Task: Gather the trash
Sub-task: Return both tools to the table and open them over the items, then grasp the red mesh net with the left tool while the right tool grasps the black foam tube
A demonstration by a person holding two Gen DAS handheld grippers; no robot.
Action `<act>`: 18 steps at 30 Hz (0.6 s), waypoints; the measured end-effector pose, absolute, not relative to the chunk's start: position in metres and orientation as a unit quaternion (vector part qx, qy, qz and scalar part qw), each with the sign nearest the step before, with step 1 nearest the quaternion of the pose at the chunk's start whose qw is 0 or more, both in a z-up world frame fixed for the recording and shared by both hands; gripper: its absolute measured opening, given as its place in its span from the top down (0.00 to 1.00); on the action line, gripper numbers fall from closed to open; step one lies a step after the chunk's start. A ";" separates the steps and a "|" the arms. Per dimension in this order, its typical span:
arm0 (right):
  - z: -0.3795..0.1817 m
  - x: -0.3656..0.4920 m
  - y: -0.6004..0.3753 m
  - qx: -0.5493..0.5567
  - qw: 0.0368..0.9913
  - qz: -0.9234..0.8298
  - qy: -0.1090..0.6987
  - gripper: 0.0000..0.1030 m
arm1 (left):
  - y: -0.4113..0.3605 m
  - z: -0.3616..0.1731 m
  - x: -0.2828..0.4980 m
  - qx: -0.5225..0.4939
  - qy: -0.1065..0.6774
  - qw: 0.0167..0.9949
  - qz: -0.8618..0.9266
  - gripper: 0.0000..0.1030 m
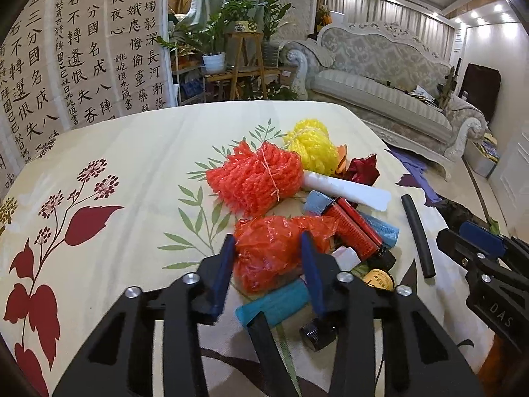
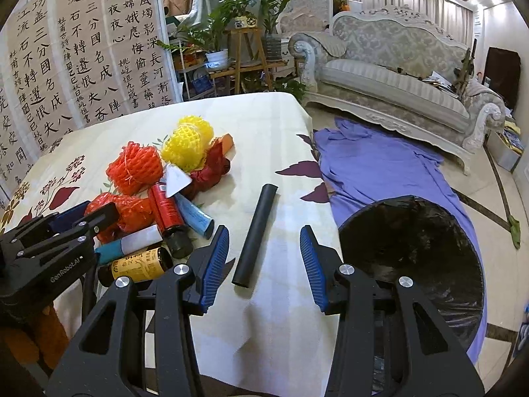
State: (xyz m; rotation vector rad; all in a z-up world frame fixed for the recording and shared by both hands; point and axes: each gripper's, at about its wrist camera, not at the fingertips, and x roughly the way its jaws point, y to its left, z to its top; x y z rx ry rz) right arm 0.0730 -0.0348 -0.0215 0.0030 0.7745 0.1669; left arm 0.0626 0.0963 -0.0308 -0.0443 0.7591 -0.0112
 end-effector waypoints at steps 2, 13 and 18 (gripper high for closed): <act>-0.023 0.074 -0.033 0.000 0.922 0.082 0.378 0.58 | 0.098 -0.030 0.062 -0.023 0.369 0.929 -0.010 0.65; -0.030 0.081 -0.027 -0.007 0.918 0.078 0.390 0.58 | 0.107 -0.017 0.050 -0.029 0.350 0.936 -0.007 0.68; -0.035 0.094 -0.025 -0.005 0.913 0.072 0.401 0.58 | 0.114 -0.015 0.048 -0.030 0.345 0.938 0.005 0.68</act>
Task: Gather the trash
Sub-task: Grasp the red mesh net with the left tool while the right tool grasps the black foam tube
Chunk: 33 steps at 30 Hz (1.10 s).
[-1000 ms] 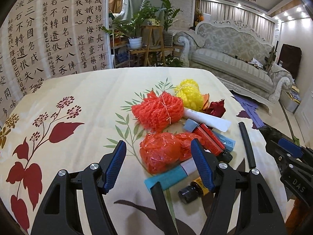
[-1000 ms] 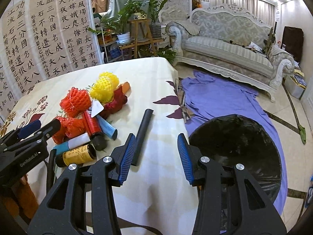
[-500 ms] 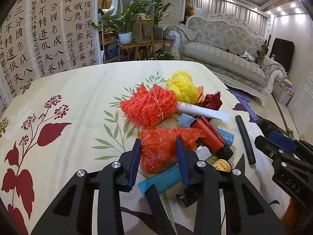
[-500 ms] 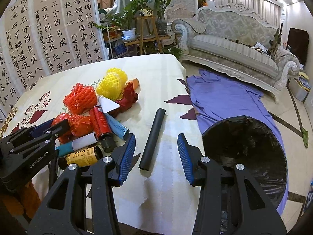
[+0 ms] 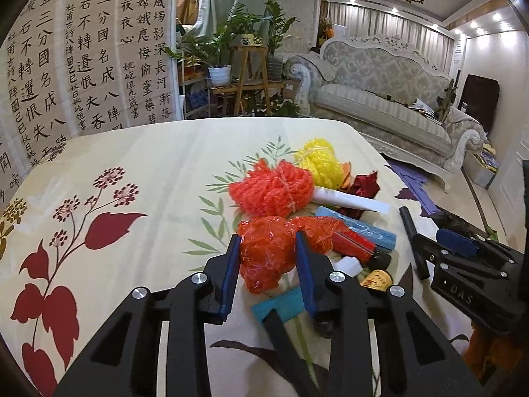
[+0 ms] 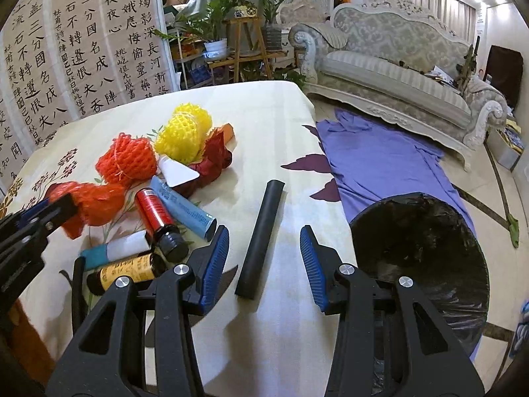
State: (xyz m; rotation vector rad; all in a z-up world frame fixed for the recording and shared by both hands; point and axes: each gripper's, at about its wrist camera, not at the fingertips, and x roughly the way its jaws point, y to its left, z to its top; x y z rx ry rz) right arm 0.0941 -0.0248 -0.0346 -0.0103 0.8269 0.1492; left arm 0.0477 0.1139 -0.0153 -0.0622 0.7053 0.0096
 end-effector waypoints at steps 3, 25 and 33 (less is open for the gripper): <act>-0.038 0.101 -0.022 -0.013 0.910 0.067 0.410 0.59 | 0.123 -0.018 0.049 -0.036 0.348 0.937 0.014 0.68; -0.022 0.065 -0.039 -0.014 0.917 0.064 0.394 0.87 | 0.118 -0.008 0.025 -0.048 0.333 0.941 0.015 0.68; -0.008 0.036 -0.080 0.000 0.928 0.026 0.373 0.87 | 0.071 0.000 0.017 -0.038 0.325 0.944 -0.037 0.68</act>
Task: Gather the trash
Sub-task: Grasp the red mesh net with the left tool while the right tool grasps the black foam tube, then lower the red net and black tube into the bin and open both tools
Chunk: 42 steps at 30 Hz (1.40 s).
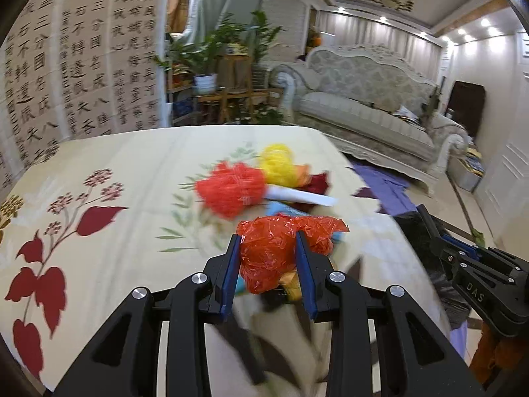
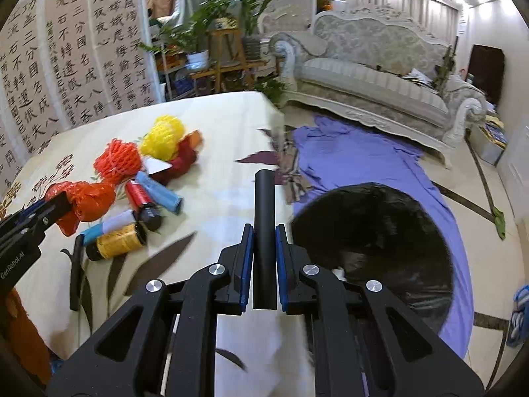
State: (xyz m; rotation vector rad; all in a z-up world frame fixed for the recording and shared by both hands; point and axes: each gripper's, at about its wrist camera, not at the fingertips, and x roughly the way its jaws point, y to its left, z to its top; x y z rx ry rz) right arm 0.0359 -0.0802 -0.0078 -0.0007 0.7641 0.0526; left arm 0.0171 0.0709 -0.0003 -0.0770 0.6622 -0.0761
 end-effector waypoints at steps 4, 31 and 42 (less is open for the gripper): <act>-0.005 0.025 -0.107 0.008 0.931 0.000 0.366 0.87 | 0.042 0.002 0.018 -0.029 0.320 0.945 -0.065 0.68; -0.029 0.041 -0.203 0.057 0.927 -0.064 0.366 0.87 | -0.094 -0.019 0.063 0.029 0.332 0.931 -0.147 0.68; -0.034 0.044 -0.213 0.065 0.926 -0.074 0.366 0.73 | -0.098 -0.026 0.073 0.024 0.349 0.925 -0.146 0.44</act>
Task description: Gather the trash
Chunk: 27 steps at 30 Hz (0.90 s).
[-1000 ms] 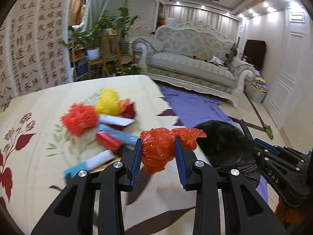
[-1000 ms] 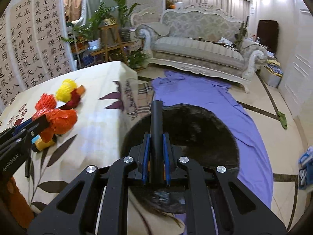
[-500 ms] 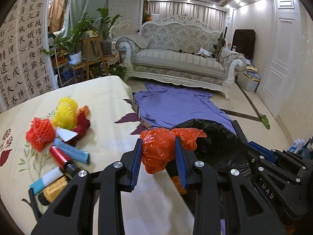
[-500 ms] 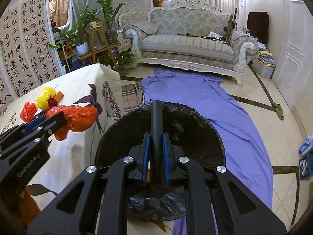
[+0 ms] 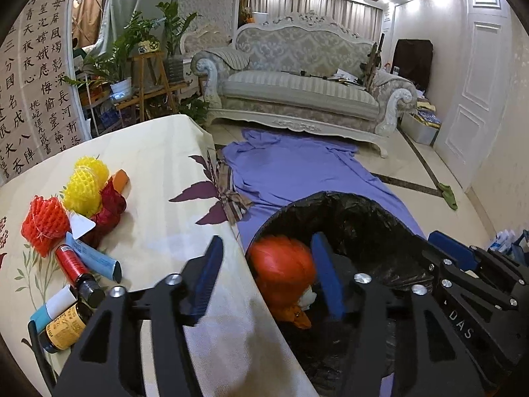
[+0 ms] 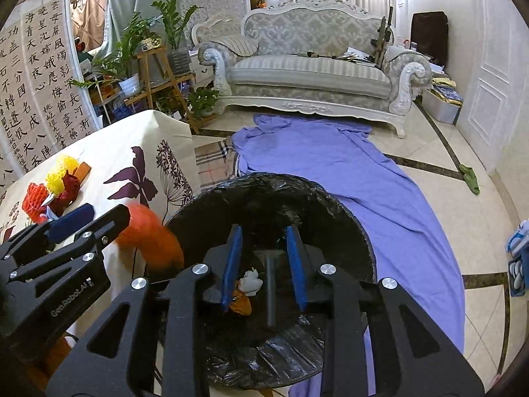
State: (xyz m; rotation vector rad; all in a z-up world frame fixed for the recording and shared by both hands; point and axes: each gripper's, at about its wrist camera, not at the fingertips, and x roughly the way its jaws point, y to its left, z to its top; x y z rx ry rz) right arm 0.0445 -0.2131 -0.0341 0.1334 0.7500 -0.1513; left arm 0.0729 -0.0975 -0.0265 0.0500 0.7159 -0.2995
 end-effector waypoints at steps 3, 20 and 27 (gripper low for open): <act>-0.032 0.042 -0.215 0.067 0.926 -0.077 0.364 0.73 | -0.096 -0.026 0.072 0.023 0.349 0.926 -0.146 0.42; -0.022 0.028 -0.196 0.067 0.928 -0.065 0.360 0.65 | -0.073 -0.015 0.049 0.021 0.345 0.931 -0.117 0.39; -0.022 0.019 -0.174 0.064 0.929 -0.043 0.362 0.65 | -0.042 -0.012 0.030 0.015 0.346 0.934 -0.087 0.39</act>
